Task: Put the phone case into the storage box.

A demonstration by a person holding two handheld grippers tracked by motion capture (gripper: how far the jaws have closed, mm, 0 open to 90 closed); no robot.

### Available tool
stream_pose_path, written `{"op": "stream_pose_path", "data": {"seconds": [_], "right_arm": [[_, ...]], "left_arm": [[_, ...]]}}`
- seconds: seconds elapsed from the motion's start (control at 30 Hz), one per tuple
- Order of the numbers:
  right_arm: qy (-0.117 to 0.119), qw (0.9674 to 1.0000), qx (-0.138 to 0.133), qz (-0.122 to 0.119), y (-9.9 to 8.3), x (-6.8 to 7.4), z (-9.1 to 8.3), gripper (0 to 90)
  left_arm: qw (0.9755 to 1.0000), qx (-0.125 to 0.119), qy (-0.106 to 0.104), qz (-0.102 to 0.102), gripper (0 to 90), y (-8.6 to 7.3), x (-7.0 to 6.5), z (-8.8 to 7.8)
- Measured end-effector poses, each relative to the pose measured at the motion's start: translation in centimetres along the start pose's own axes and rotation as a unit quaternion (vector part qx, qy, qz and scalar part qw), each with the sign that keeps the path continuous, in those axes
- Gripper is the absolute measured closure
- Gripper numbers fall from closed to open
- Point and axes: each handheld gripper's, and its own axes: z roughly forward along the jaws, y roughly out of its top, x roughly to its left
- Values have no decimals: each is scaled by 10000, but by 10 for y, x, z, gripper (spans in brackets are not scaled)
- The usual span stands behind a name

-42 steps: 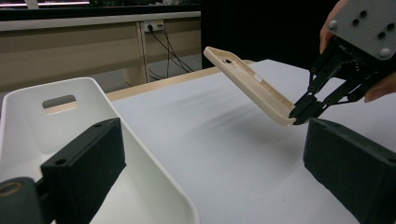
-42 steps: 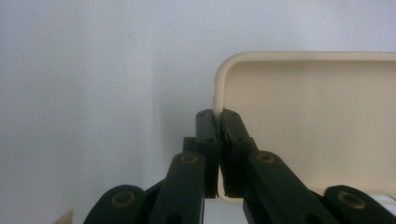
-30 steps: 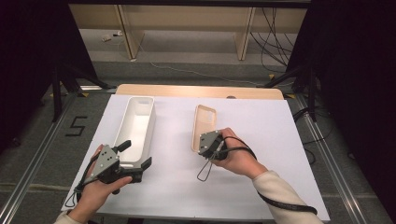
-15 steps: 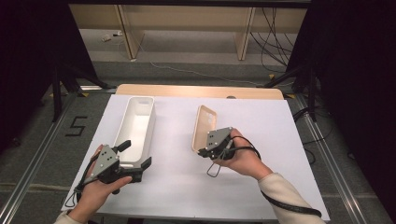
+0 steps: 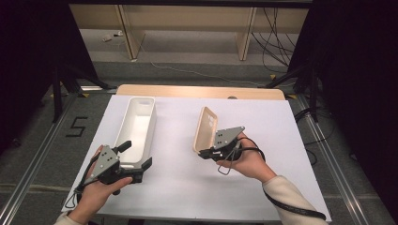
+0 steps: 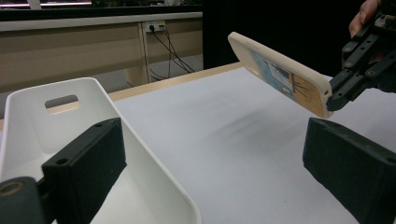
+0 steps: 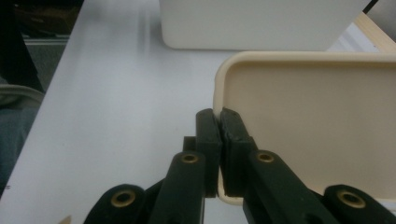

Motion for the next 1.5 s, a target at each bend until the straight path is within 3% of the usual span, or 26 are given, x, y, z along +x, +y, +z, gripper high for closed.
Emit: {"op": "stream_pose_path", "data": {"seconds": [0.1,0.23,0.5,0.53,0.77,0.8,0.9,1.17,1.27,1.5], "right_arm": [[60,10000,-77,-7,0,3,0,884],[111,9998,-154,-9,0,7,2,884],[161,9992,-363,-20,1,15,-2,883],[142,9991,-397,-20,1,16,-3,883],[128,9982,-589,49,-2,20,-13,883],[123,9981,-597,43,-2,21,-15,883],[143,9978,-644,60,-4,23,-20,883],[218,9979,-605,72,-13,33,-25,883],[209,9978,-628,35,-13,34,-24,883],[230,9977,-631,-23,-10,35,-23,884]], "left_arm": [[9999,61,90,-43,67,5,-2,0],[10000,-14,42,-82,80,19,-3,1],[10000,58,60,21,84,42,-1,12],[9936,122,-59,1124,84,50,14,14],[9937,128,-94,1106,86,60,8,29],[9952,169,-48,967,86,59,5,30],[9942,145,-110,1063,88,59,5,36],[9927,376,-154,1136,102,65,3,50],[9920,546,-256,1112,104,71,-3,61],[9903,843,-281,1069,135,87,-9,85]]}}
